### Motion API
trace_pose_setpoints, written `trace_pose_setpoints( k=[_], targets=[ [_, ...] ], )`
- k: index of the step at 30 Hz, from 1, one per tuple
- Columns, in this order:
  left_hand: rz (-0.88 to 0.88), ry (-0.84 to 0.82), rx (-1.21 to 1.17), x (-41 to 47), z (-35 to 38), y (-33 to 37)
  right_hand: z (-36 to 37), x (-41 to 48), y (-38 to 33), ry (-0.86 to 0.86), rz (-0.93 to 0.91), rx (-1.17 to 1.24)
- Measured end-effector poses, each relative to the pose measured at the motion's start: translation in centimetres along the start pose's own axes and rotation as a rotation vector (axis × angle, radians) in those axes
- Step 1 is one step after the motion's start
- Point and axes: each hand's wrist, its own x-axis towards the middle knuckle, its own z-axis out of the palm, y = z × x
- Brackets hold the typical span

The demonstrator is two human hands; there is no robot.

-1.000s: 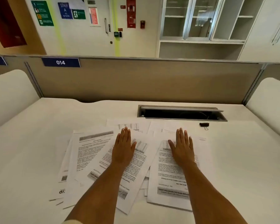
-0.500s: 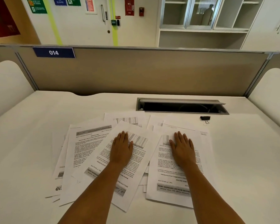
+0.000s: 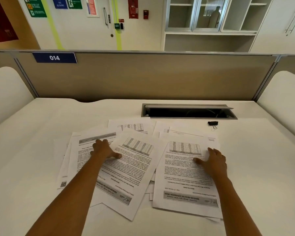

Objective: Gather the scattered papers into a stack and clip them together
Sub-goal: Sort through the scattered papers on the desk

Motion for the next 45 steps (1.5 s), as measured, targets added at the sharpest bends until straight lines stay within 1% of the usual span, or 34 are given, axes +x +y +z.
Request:
trace_pose_setpoints(
  k=[3, 4, 6, 8, 12, 14, 17, 20, 22, 24, 28, 31, 33, 36, 40, 45],
  targets=[
    [-0.067, -0.011, 0.011, 0.1, -0.4, -0.5, -0.8, -0.5, 1.0, -0.015, 0.075, 0.012],
    [-0.082, -0.013, -0.021, 0.2, -0.3, -0.5, -0.8, -0.5, 1.2, -0.025, 0.096, 0.011],
    [-0.105, -0.029, -0.168, 0.1, -0.2, -0.6, -0.9, -0.4, 1.5, -0.044, 0.131, 0.029],
    [-0.091, -0.033, -0.256, -0.6, -0.3, -0.3, -0.9, -0.4, 1.6, -0.061, 0.163, 0.095],
    [-0.006, 0.034, -0.287, -1.9, -0.4, 0.4, -1.2, -0.5, 1.7, -0.082, 0.216, 0.218],
    [0.01, 0.068, -0.387, -2.5, -0.1, 0.7, -1.6, -0.5, 1.8, -0.088, 0.242, 0.307],
    [0.014, 0.112, -0.612, -3.4, 0.4, 1.0, -2.0, -0.9, 1.9, -0.086, 0.276, 0.415],
    [0.023, 0.125, -0.763, -3.8, 1.0, 1.1, -3.0, -1.9, 1.7, -0.085, 0.261, 0.427],
    [0.022, 0.138, -0.819, -4.1, 1.4, 1.3, -4.8, -2.3, 1.4, -0.006, 0.226, 0.398],
    [0.021, 0.156, -0.838, -4.4, 1.7, 1.6, -8.1, -3.1, 0.4, 0.13, 0.172, 0.369],
    [0.031, 0.195, -0.861, -4.9, 2.1, 2.0, -16.0, -5.8, -3.2, 0.368, -0.014, 0.388],
    [0.027, 0.238, -0.886, -4.9, 2.2, 2.0, -18.1, -5.0, -5.5, 0.44, -0.116, 0.426],
    [0.012, 0.256, -0.92, -5.0, 2.4, 1.9, -16.7, -2.9, -6.8, 0.422, -0.175, 0.422],
    [-0.008, 0.26, -0.955, -5.5, 2.5, 2.0, -11.3, 0.0, -8.6, 0.288, -0.218, 0.417],
    [-0.034, 0.233, -0.976, -5.9, 2.2, 2.3, -3.6, 1.2, -10.6, 0.125, -0.176, 0.438],
    [-0.018, 0.213, -1.074, -5.4, 2.5, 1.8, 3.3, 0.4, -12.1, -0.094, -0.148, 0.463]
  ],
)
